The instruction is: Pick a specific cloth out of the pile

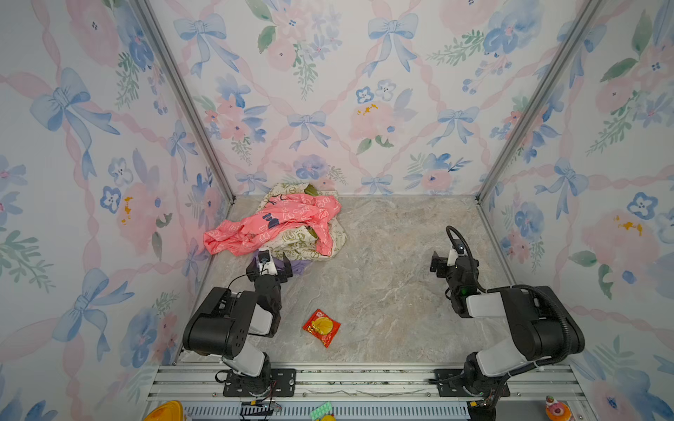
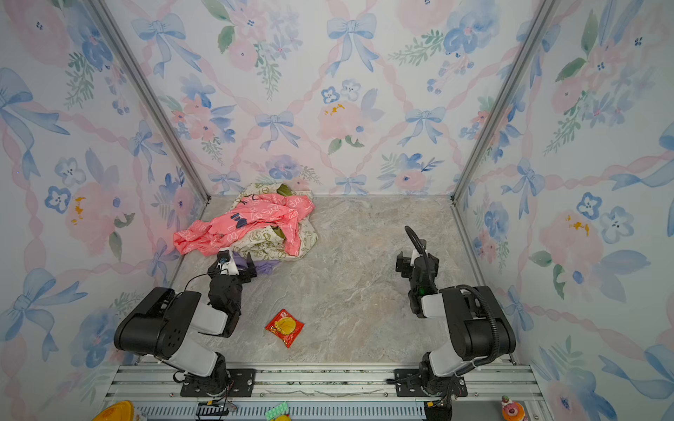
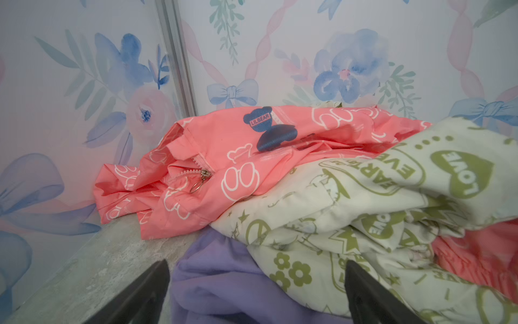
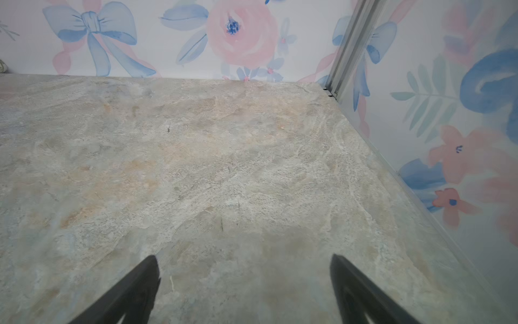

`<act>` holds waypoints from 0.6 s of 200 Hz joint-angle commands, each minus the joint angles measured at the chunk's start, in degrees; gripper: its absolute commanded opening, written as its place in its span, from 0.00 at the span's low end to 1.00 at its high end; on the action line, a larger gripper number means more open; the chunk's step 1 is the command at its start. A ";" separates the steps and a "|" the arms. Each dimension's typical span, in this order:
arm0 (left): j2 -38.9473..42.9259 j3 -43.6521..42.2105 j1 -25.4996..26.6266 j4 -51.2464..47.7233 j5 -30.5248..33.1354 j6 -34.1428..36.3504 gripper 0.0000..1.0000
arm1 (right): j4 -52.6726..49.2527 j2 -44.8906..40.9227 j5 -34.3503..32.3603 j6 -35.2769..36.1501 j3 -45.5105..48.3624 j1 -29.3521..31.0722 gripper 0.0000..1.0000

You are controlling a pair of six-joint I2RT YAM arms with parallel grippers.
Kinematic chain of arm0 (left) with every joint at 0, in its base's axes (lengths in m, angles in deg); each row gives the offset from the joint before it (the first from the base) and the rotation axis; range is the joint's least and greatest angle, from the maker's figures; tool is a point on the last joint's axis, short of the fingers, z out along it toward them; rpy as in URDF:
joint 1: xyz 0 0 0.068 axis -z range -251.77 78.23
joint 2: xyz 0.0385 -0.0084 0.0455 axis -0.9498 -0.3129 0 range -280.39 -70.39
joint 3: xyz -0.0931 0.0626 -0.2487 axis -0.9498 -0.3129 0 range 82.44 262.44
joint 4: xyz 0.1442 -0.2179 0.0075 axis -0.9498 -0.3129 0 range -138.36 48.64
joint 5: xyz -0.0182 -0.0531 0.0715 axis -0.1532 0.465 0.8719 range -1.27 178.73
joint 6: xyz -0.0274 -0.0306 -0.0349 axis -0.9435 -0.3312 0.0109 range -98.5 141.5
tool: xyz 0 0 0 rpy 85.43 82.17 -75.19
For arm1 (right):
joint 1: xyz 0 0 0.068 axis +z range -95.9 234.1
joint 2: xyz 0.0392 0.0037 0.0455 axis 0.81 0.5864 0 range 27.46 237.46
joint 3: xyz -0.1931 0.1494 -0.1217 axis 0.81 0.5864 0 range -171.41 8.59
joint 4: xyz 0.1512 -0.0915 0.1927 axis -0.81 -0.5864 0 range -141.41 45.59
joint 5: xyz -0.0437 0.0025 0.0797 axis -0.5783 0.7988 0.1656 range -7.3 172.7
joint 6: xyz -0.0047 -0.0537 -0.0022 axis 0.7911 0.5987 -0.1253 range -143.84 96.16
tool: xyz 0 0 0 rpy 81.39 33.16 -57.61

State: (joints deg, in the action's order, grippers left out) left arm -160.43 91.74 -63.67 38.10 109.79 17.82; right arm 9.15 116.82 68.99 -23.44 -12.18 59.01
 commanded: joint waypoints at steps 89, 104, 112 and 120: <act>0.84 0.85 -0.28 -0.24 -0.54 -0.84 0.98 | -0.30 -0.51 0.16 -1.01 -1.11 -0.47 0.97; 0.91 0.89 -0.30 -0.22 -0.58 -0.84 0.98 | -0.37 -0.50 0.25 -0.97 -1.15 -0.55 0.97; 0.91 0.87 -0.29 -0.25 -0.58 -0.89 0.98 | -0.46 -0.50 0.51 -1.05 -1.20 -0.60 0.97; 0.83 0.83 -0.29 -0.22 -0.58 -0.85 0.98 | -0.47 -0.53 0.53 -1.04 -1.20 -0.69 0.97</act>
State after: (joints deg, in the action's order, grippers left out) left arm -160.34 91.74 -63.67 38.05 109.79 17.82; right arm 9.15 116.82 69.01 -23.46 -12.18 58.98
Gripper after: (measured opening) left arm 0.980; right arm 0.970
